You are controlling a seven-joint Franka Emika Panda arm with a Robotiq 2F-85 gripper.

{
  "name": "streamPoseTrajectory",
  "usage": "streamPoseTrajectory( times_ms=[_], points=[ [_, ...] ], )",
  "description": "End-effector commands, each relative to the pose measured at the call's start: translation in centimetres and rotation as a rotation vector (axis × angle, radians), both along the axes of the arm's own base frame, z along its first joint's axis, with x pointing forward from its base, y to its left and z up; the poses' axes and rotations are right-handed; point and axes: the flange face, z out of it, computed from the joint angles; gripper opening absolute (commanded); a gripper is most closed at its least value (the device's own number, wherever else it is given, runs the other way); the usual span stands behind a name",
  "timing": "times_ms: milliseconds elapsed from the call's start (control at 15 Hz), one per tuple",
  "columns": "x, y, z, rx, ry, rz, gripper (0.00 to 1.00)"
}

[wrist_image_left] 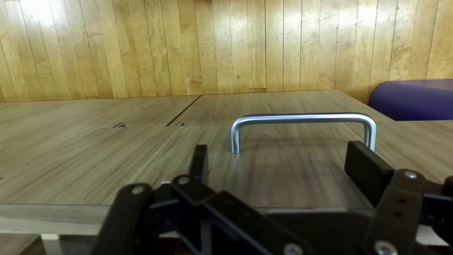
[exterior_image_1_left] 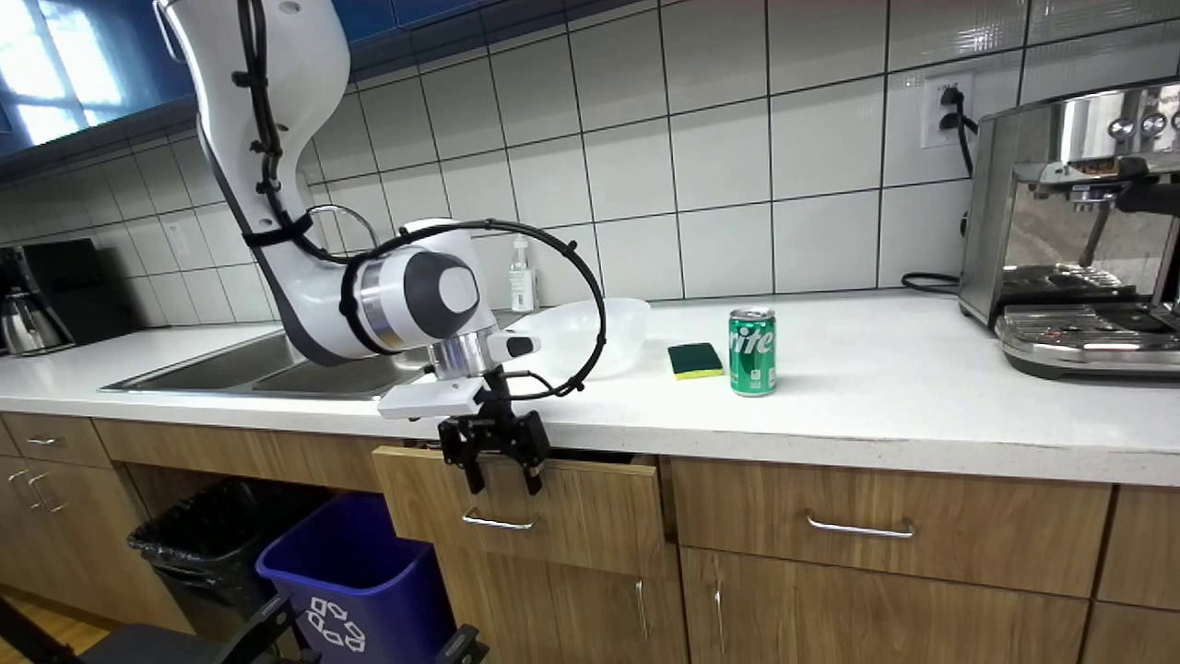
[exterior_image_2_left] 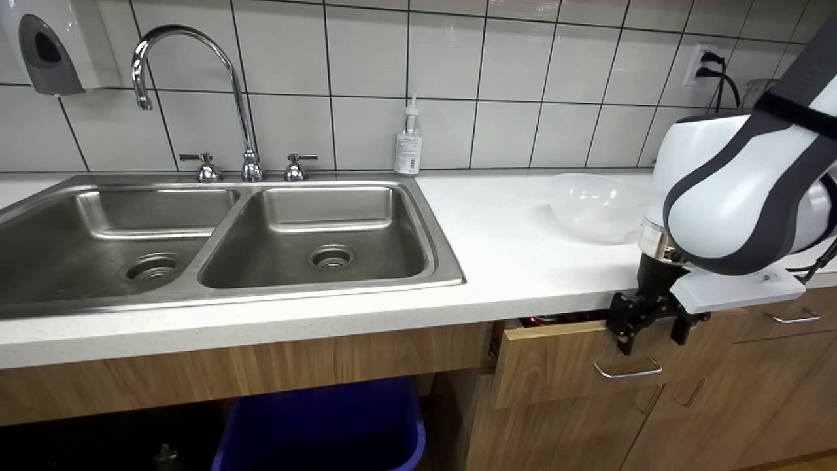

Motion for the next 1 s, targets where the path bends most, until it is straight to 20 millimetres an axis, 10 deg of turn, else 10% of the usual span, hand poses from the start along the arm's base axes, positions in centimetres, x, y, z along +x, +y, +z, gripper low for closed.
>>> streamPoseTrajectory(
  times_ms=[0,933],
  points=[
    [3.5,-0.6,2.5,0.026,-0.065,-0.009,1.00],
    [3.5,-2.0,6.7,0.028,0.068,0.054,1.00]
  ],
)
